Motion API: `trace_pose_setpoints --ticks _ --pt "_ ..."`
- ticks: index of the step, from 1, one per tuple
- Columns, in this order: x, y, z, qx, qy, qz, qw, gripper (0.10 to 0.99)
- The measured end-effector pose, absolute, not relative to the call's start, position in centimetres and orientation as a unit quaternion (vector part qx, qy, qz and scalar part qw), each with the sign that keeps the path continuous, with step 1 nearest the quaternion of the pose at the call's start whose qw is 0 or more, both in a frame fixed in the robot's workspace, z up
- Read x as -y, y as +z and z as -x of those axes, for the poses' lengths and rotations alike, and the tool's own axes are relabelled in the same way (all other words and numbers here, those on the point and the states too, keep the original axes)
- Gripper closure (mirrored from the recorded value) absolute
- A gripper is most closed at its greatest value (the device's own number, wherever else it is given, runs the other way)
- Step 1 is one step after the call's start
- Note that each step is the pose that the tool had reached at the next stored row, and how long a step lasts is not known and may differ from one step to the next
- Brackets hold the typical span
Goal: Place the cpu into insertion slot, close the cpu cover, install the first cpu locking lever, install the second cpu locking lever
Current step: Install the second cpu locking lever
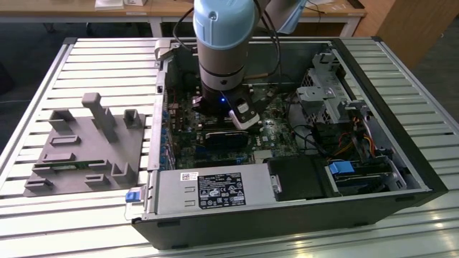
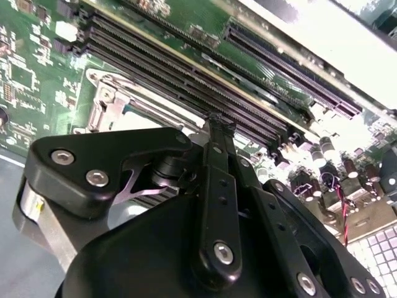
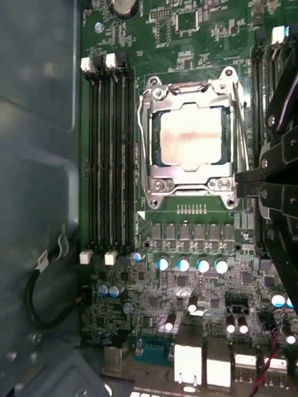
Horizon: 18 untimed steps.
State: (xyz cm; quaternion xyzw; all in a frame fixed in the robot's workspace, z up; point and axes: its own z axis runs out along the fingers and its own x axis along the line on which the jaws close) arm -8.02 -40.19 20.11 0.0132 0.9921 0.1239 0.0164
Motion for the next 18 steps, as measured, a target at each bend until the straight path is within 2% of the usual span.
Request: trace_pose_setpoints --ticks 5,18 --pt "40.19 19.86 8.28 -0.991 0.134 -0.011 0.016 0.98" --pt "40.15 19.36 8.85 -0.99 0.141 -0.01 0.016 0.98"
